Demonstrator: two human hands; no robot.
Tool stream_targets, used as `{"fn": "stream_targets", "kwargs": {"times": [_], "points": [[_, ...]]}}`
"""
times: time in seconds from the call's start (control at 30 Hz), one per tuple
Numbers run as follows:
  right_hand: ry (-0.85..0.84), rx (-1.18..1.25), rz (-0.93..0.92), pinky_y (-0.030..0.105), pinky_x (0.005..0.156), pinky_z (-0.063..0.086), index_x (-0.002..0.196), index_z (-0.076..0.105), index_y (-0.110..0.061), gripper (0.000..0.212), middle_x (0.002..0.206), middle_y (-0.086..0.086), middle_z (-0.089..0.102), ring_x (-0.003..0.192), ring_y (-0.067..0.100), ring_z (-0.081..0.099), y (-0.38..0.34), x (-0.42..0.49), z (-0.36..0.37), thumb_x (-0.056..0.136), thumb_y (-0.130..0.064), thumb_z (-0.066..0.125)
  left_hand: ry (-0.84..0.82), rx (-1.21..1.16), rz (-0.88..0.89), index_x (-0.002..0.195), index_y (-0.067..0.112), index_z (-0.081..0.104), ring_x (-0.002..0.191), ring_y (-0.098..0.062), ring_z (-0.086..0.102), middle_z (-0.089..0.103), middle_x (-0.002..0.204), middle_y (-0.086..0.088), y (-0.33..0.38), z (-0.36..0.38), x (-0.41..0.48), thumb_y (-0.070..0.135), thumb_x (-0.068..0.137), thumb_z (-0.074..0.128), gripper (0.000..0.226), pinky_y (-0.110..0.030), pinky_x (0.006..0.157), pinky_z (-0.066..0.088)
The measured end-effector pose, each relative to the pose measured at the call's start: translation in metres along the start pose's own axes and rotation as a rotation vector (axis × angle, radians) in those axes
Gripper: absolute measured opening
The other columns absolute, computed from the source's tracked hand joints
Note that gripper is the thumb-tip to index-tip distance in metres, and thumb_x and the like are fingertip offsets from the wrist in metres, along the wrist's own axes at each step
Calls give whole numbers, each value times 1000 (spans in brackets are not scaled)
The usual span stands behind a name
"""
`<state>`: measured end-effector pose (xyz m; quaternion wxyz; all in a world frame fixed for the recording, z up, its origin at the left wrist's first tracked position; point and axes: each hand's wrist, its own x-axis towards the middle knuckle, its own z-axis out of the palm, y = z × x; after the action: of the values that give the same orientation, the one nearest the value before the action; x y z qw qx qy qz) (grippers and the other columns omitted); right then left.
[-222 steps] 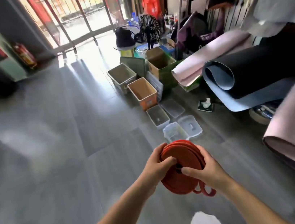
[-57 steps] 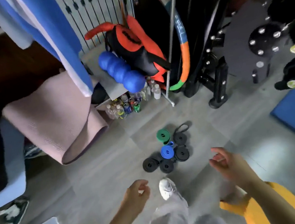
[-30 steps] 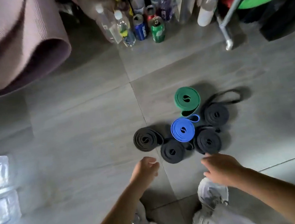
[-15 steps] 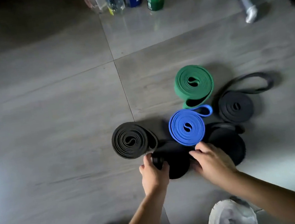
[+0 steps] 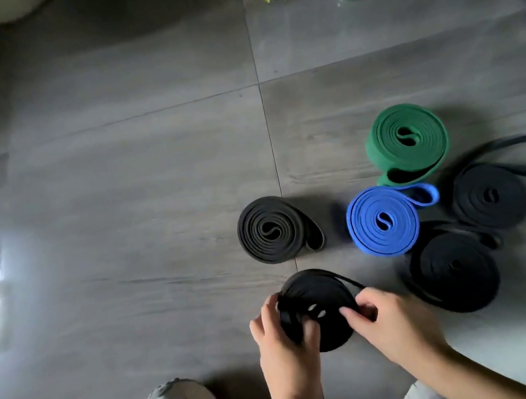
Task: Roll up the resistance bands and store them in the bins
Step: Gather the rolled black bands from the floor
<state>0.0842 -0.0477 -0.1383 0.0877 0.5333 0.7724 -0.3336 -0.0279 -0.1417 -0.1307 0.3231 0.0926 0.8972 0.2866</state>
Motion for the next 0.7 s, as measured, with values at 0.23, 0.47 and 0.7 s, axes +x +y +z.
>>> {"fn": "stream_targets", "kwargs": {"times": [0.23,0.47,0.7], "points": [[138,47,-135,29,57,47,69,59,-20,34,69,-4,67,71,22,62,-70,80,-32,76,-52,64,57,20,65,129,35,46,79,-19,46,44,111,1,49,-33,88,29,83,58,49,-27,77,37],[56,70,-66,29,59,48,75,61,-22,26,75,-8,67,76,16,62,-72,113,-23,80,-47,63,-16,50,100,140,24,37,110,-24,51,45,127,-5,50,-30,121,35,87,61,60,-27,87,39],[135,351,-223,11,62,39,101,71,-19,24,88,-6,68,60,-3,53,-32,93,-34,78,-25,74,274,-38,523,127,6,50,117,-21,42,47,125,-7,67,-12,76,15,84,65,47,-30,100,34]]}}
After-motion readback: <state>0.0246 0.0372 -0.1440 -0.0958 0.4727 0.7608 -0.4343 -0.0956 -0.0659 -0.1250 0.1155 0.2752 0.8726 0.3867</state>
